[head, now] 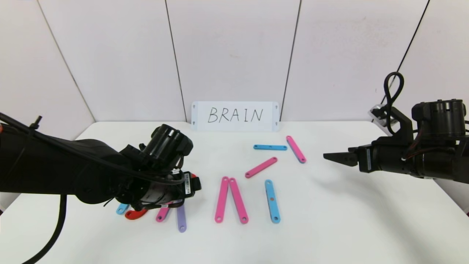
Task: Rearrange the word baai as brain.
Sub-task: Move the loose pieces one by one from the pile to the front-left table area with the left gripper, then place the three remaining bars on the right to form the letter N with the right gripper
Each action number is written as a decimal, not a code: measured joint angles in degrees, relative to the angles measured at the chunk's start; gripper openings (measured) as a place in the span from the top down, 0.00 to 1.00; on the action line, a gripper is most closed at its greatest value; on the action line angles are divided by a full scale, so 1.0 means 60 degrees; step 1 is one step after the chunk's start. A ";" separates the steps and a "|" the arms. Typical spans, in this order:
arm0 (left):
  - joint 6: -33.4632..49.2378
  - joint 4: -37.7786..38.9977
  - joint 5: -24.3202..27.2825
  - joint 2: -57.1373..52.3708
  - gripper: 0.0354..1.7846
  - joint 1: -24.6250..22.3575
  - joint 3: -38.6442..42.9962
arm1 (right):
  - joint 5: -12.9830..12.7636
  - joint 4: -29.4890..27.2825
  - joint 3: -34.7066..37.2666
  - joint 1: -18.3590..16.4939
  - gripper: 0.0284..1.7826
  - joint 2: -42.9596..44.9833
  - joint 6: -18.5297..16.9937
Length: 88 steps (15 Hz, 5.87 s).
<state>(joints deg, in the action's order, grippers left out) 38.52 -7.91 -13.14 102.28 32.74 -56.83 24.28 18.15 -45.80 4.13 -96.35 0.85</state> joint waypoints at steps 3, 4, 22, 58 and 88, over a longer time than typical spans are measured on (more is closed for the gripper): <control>-0.1010 0.0571 0.1223 -0.0228 0.02 -0.0622 0.0449 | 0.0000 0.0000 0.0000 0.0012 0.03 -0.0006 0.0000; -0.1166 0.0681 0.1434 -0.0223 0.02 -0.0863 0.0492 | -0.0002 0.0002 0.0000 0.0012 0.03 -0.0006 0.0000; -0.3316 0.0673 -0.0077 0.0351 0.02 -0.1566 0.0553 | -0.0033 0.0002 0.0000 0.0087 0.03 -0.0055 -0.0014; -0.3411 0.1581 0.1857 -0.1046 0.02 -0.2349 0.1479 | -0.1632 -0.0762 -0.1351 0.1410 0.03 -0.0557 0.0284; -0.4051 0.2682 0.3226 -0.2231 0.02 -0.3033 0.2550 | -0.6949 -0.2554 -0.5919 0.5356 0.03 -0.5315 -0.3363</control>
<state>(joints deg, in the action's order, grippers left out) 14.21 8.18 6.22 88.89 14.54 -41.53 -17.41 2.83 -81.31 36.27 -128.25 -19.32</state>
